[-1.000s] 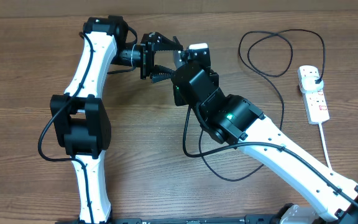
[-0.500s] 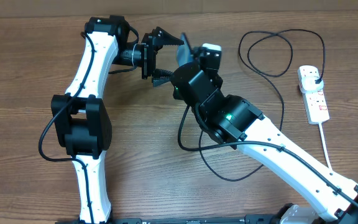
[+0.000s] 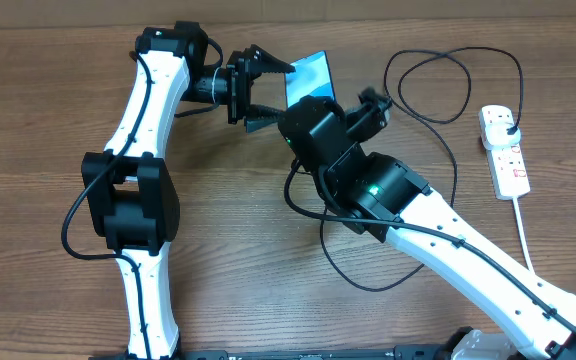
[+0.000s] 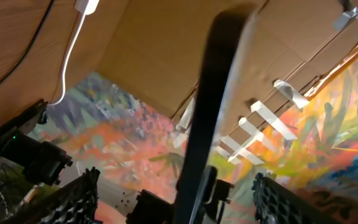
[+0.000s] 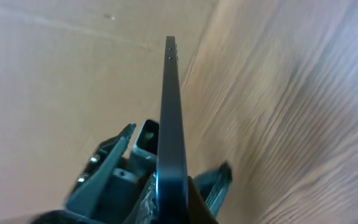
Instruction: Plug charger to phone and switch on socket
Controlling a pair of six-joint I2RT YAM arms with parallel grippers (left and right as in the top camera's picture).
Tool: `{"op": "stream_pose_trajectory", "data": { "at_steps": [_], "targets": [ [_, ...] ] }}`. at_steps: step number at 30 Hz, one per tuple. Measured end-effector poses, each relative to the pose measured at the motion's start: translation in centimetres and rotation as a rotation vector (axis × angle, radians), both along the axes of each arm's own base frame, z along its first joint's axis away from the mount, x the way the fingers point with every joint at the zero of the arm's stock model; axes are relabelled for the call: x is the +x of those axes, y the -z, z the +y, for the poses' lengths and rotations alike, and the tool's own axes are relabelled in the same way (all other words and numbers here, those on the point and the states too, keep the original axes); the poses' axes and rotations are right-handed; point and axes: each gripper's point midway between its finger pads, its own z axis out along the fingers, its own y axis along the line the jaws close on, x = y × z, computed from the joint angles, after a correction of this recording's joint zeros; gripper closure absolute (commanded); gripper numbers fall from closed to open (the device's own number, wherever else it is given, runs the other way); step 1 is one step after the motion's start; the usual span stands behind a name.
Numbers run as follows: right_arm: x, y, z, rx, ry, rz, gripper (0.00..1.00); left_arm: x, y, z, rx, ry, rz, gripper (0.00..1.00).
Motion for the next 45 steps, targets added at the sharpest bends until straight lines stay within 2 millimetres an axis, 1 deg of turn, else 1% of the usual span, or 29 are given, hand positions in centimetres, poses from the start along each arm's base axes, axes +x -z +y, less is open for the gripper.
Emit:
{"op": "stream_pose_trajectory", "data": {
  "at_steps": [1, 2, 6, 8, 13, 17, 24, 34, 38, 45],
  "targets": [
    [-0.1, 0.1, 0.2, 0.040, 0.012, 0.013, 0.96, 0.0, 0.0, 0.0, -0.001, 0.000, -0.003, 0.33],
    [-0.2, 0.2, 0.3, 0.074, 0.024, 0.027, 0.96, 0.1, 0.0, 0.0, -0.001, 0.000, -0.006, 0.36],
    [-0.8, 1.1, 0.2, 0.161, 0.083, 0.093, 0.96, 0.3, 0.0, 0.0, -0.002, 0.000, -0.021, 0.36],
    [-1.1, 1.5, 0.1, 0.196, 0.111, 0.120, 0.96, 0.4, 0.0, 0.0, -0.001, 0.000, -0.020, 0.38],
    [-1.1, 1.5, 0.4, 0.283, 0.151, 0.138, 0.96, 0.9, 0.2, -0.1, 0.009, -0.002, -0.038, 0.40],
    [-1.0, 1.3, 0.5, 0.293, 0.147, 0.133, 0.96, 1.0, 0.3, -0.2, 0.015, 0.000, -0.019, 0.48],
    [-0.9, 1.1, 0.7, 0.303, 0.145, 0.125, 0.96, 0.5, 0.4, -1.2, 0.024, 0.023, -0.010, 0.55],
    [-0.6, 0.9, 0.2, 0.293, 0.168, 0.103, 0.96, 1.0, 0.8, -1.6, 0.046, 0.024, -0.055, 0.54],
    [-0.5, 0.8, 0.0, 0.287, 0.181, 0.093, 0.96, 1.1, 1.0, -1.6, 0.055, 0.022, -0.047, 0.59],
    [-0.4, 0.7, -0.1, 0.285, 0.186, 0.087, 0.96, 1.1, 0.9, -1.6, 0.058, 0.021, -0.018, 0.59]
  ]
}}
